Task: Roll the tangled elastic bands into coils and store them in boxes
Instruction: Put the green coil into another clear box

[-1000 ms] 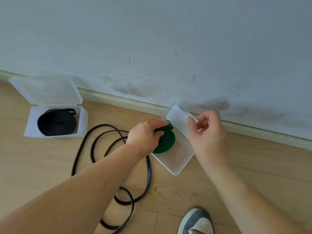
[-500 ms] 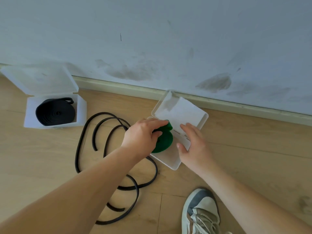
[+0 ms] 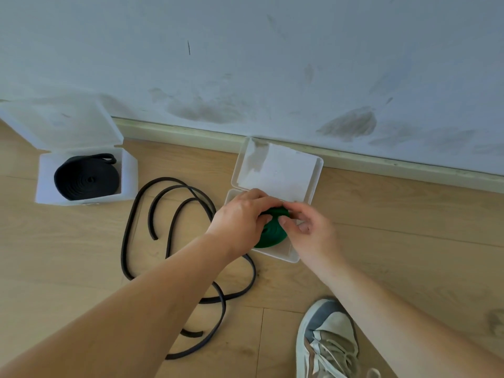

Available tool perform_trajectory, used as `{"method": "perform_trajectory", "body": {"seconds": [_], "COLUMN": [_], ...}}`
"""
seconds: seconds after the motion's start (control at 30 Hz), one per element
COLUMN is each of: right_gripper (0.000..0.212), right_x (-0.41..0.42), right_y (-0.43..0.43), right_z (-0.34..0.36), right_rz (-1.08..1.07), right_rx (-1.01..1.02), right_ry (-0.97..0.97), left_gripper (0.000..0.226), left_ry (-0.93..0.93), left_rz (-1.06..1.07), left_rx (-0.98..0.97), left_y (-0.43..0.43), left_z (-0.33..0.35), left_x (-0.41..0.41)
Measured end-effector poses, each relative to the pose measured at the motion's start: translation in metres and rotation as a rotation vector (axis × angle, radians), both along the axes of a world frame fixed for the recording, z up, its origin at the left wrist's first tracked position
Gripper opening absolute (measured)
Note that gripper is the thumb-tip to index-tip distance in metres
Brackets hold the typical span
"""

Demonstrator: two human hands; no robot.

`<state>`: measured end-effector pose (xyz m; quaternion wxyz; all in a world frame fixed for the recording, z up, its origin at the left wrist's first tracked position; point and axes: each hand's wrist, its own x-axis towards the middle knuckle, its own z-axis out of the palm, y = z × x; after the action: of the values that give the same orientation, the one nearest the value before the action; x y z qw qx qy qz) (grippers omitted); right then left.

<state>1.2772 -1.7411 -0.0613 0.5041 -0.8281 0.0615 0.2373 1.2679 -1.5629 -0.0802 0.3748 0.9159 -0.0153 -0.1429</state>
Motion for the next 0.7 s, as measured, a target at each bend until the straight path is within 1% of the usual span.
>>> {"method": "perform_trajectory", "body": {"seconds": [0.1,0.17,0.23,0.3,0.37,0.43,0.53,0.6,0.7], "right_gripper": [0.023,0.022,0.020,0.014,0.009,0.006,0.010,0.013,0.022], "right_x": [-0.003,-0.005,-0.005,-0.006,-0.007,-0.008,-0.007,-0.007,-0.010], "right_y": [0.002,0.005,0.007,0.008,0.007,0.004,0.001,0.001,0.004], "right_z": [-0.003,-0.004,-0.007,-0.009,-0.011,-0.014,-0.018,-0.020,-0.023], "right_rz": [-0.041,-0.066,-0.080,-0.071,-0.027,0.027,0.063,0.086,0.128], "right_rx": [0.047,0.041,0.027,0.015,-0.024,-0.080,-0.127,-0.163,-0.239], "right_ry": [0.094,0.136,0.135,0.131,0.109,0.073,0.056,0.043,-0.028], "left_gripper": [0.039,0.039,0.038,0.036,0.032,0.027,0.024,0.025,0.025], "left_ry": [-0.004,0.013,0.022,0.023,0.018,-0.012,-0.060,-0.054,-0.016], "left_rz": [0.001,0.015,0.056,0.143,0.198,0.187,0.187,0.233,0.268], "left_rx": [0.020,0.021,-0.037,-0.117,-0.126,-0.097,-0.072,-0.070,-0.053], "left_y": [0.000,0.002,0.006,0.010,0.011,0.009,0.003,0.000,-0.002], "left_z": [-0.003,-0.005,-0.007,-0.007,-0.005,-0.007,-0.012,-0.014,-0.017], "left_x": [-0.001,-0.002,-0.004,-0.007,-0.009,-0.010,-0.010,-0.012,-0.011]}}
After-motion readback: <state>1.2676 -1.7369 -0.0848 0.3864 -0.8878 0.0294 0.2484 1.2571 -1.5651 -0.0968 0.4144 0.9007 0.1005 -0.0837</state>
